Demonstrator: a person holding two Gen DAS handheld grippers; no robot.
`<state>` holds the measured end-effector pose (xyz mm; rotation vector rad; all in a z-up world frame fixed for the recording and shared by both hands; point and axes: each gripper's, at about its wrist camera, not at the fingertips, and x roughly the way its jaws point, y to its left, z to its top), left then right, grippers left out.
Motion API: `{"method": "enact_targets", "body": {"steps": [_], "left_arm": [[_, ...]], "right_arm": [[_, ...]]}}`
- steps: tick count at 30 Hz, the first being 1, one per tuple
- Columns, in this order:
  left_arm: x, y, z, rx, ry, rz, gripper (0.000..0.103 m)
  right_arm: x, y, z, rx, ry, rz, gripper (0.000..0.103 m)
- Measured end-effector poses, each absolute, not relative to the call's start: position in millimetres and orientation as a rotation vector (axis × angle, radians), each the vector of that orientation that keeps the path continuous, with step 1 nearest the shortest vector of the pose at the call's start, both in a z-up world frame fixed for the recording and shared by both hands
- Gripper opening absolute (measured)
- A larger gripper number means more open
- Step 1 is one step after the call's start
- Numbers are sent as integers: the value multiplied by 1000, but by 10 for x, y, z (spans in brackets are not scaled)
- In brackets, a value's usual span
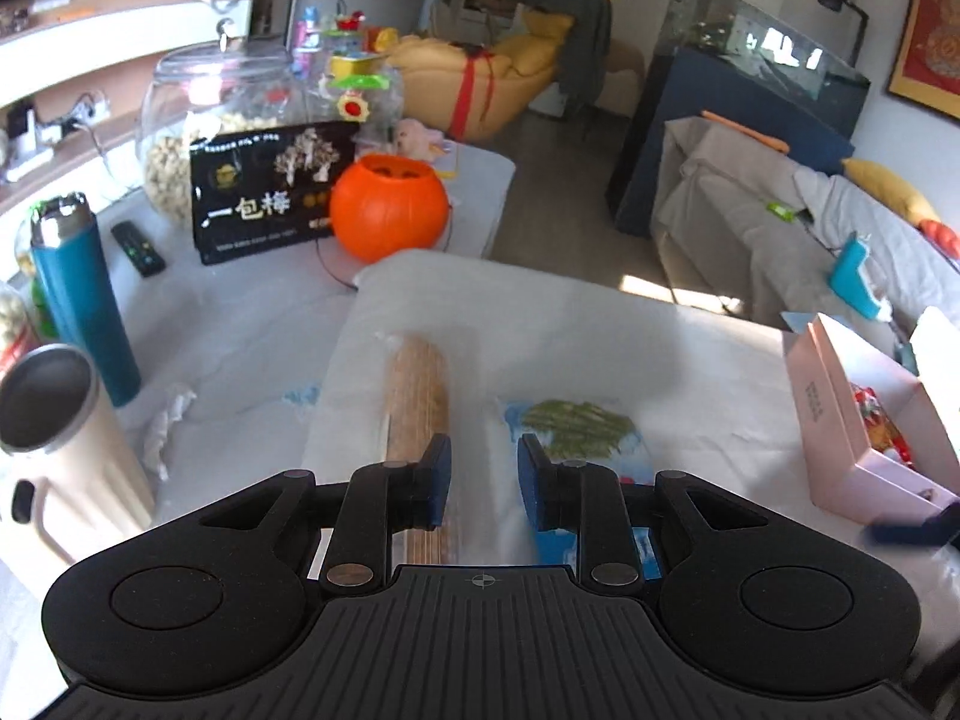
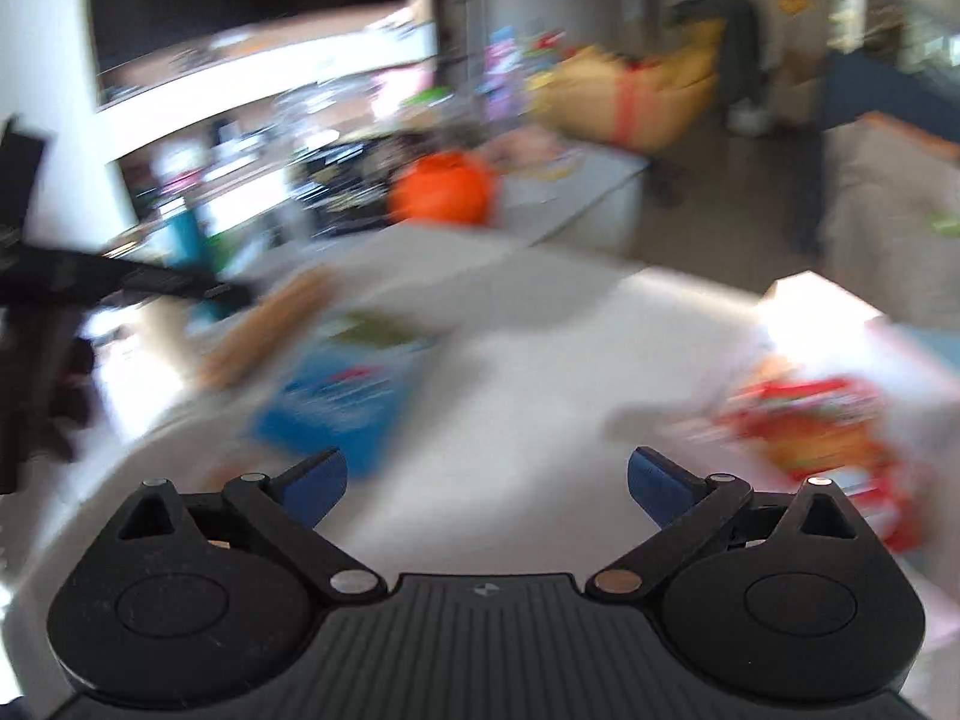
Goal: Organize snacks
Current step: 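Move the left tool to the blue seaweed packet while the right tool approaches the bread packet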
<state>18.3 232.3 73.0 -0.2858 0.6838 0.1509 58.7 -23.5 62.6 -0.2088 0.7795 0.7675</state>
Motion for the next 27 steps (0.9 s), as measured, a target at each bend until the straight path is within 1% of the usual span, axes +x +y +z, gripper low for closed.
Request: {"method": "enact_targets", "body": {"steps": [2, 5, 9, 10, 14, 17, 18, 20, 22, 27], "left_arm": [[179, 2380, 714, -268, 678, 166, 27], [264, 2414, 644, -270, 676, 201, 27], [409, 2501, 476, -291, 697, 224, 28], [431, 2495, 454, -278, 691, 233, 28], [459, 2411, 449, -259, 674, 215, 28], [496, 2272, 444, -265, 667, 118, 27], [525, 2216, 425, -272, 680, 83, 25], [602, 2121, 352, -311, 727, 8, 25], [613, 2012, 331, -310, 737, -36, 25], [509, 1935, 521, -290, 687, -38, 25]], "right_arm": [[498, 18, 509, -208, 838, 838, 100], [390, 339, 355, -233, 873, 865, 100], [323, 515, 209, -254, 887, 867, 100], [300, 503, 198, -259, 882, 872, 98], [311, 228, 250, -281, 846, 823, 95], [358, -59, 238, -287, 823, 746, 95], [381, -169, 232, -277, 828, 723, 95], [421, -346, 207, -253, 840, 683, 95], [468, -499, 168, -243, 846, 636, 95], [508, -770, 64, -262, 857, 539, 95]]}}
